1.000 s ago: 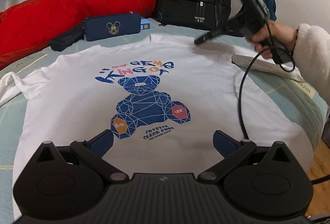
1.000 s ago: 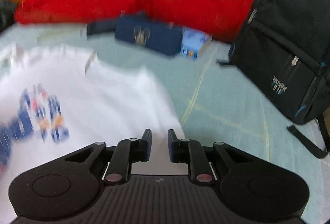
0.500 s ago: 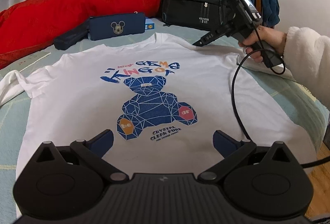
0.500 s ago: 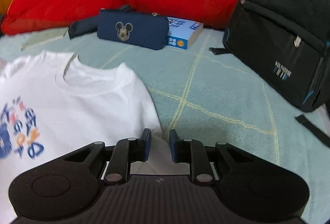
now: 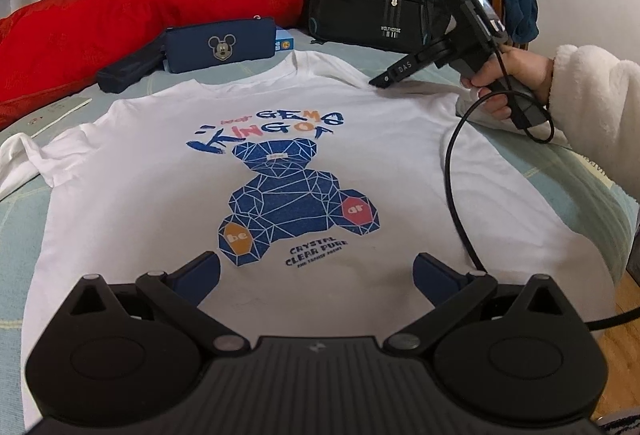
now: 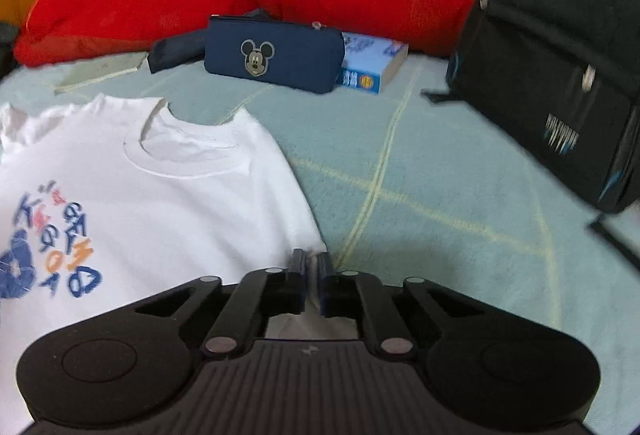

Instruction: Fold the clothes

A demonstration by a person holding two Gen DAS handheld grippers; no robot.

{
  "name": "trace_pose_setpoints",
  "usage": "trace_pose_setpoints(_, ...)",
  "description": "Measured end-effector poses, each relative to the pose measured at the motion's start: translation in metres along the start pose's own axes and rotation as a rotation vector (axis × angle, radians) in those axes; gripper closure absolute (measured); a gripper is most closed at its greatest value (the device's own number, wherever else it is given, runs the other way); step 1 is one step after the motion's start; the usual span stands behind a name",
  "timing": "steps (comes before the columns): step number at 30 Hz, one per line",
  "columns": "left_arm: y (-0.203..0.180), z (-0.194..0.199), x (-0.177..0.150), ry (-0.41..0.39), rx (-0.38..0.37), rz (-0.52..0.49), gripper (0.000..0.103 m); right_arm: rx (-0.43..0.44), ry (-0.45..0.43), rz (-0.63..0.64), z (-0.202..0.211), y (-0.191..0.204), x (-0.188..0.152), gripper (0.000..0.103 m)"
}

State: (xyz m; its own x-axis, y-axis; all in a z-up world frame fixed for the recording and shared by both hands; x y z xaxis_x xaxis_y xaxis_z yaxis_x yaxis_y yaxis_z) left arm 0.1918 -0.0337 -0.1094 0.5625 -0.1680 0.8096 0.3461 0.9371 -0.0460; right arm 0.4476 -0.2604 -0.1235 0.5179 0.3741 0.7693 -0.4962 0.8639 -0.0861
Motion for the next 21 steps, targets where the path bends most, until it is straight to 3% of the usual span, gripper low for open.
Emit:
trace_pose_setpoints(3, 0.002, 0.0, 0.001, -0.003, 0.005, 0.007, 0.001, -0.14, -0.027, 0.018, -0.007, -0.014, 0.015, 0.096)
trace_pose_setpoints(4, 0.003, 0.001, 0.001, -0.004, 0.006, 0.009, 0.001, -0.149, -0.023, -0.003, -0.011, -0.021, 0.019, 0.096)
trace_pose_setpoints(7, 0.005, 0.003, 0.002, -0.008, 0.011, 0.011, 0.001, -0.165, 0.023, -0.046, -0.024, -0.034, 0.021, 0.098)
trace_pose_setpoints(14, 0.014, 0.003, 0.002, -0.015, 0.023, 0.03, 0.001, -0.149, -0.063, -0.154, 0.03, -0.056, 0.024, 0.087)
trace_pose_setpoints(18, 0.012, 0.002, 0.001, -0.017, 0.014, 0.029, 0.001, -0.155, -0.034, -0.175, 0.059, -0.072, -0.002, 0.072)
trace_pose_setpoints(21, 0.008, 0.003, 0.0, -0.016, 0.005, 0.02, 0.001, -0.18, 0.008, -0.18, 0.07, -0.081, -0.03, 0.071)
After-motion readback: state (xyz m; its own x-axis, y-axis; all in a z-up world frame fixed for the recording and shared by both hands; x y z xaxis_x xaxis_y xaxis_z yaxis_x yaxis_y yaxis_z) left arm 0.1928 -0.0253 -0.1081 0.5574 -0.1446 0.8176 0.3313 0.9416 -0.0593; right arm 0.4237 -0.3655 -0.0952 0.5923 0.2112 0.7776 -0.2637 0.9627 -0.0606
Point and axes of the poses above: each gripper's, at about its wrist camera, not at the fingertips, and z roughly against the way its jaws point, y to its left, x to its top, the point moved 5 cm from there along -z, roughly the way its jaws point, and after that the axes turned 5 degrees about -y, right-handed, at the moved point
